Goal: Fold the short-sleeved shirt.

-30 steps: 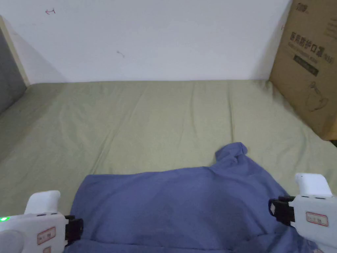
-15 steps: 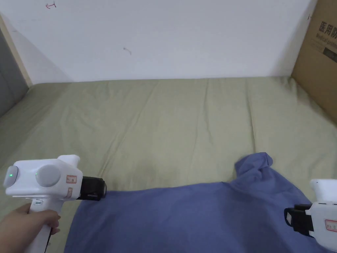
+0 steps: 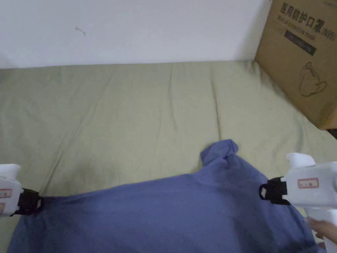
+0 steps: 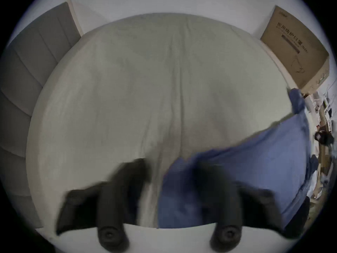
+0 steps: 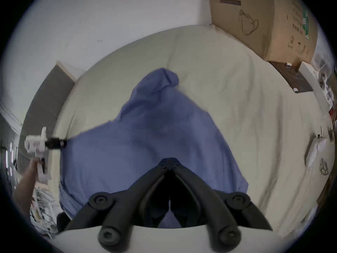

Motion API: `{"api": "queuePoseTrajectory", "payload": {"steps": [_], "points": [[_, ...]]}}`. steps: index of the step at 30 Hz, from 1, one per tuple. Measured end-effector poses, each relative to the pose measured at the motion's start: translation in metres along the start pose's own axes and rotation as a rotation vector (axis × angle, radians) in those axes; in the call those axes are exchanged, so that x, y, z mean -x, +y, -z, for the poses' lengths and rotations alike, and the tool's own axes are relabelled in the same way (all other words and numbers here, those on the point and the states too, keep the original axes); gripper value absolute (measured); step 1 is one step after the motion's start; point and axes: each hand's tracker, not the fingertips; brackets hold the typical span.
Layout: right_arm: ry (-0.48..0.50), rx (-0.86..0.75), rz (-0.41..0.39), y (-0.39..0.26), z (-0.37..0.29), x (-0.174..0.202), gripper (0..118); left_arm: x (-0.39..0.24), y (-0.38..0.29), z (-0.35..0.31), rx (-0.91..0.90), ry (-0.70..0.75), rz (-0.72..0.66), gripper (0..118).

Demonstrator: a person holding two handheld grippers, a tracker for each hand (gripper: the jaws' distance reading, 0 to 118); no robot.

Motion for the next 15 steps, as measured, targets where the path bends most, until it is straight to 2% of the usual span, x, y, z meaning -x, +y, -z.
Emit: {"api": "queuePoseTrajectory", "payload": {"steps": [1,3,4,5,6,7,9,12,15], "points": [[-0.004,0.002,-0.005,0.012,0.007,0.0,0,-0.001,0.0,-0.006,-0.005,-0.047,-0.015,2],[-0.023,0.004,-0.02,0.038,0.025,0.001,4,-0.006,-0.001,-0.018,-0.011,-0.012,-0.006,2],[-0.029,0.007,-0.027,0.048,0.032,0.001,26,-0.009,0.0,-0.023,-0.013,-0.011,0.005,2],[-0.032,0.007,-0.02,0.059,0.041,0.001,75,-0.01,-0.001,-0.029,-0.026,-0.014,0.021,2],[-0.055,0.025,-0.006,0.068,0.053,0.001,105,-0.011,-0.001,-0.034,-0.029,-0.016,0.028,2],[-0.08,0.052,0.002,0.076,0.064,0.001,118,-0.01,-0.002,-0.035,-0.031,-0.016,0.027,2],[-0.121,0.034,-0.007,0.095,0.09,-0.006,117,-0.009,-0.001,-0.043,-0.041,-0.034,0.001,2],[-0.178,0.116,-0.042,0.11,0.119,-0.004,117,-0.005,-0.001,-0.046,-0.047,-0.054,-0.024,2],[-0.194,0.149,-0.081,0.12,0.143,0.004,117,-0.005,-0.002,-0.045,-0.041,-0.059,-0.027,2]]}}
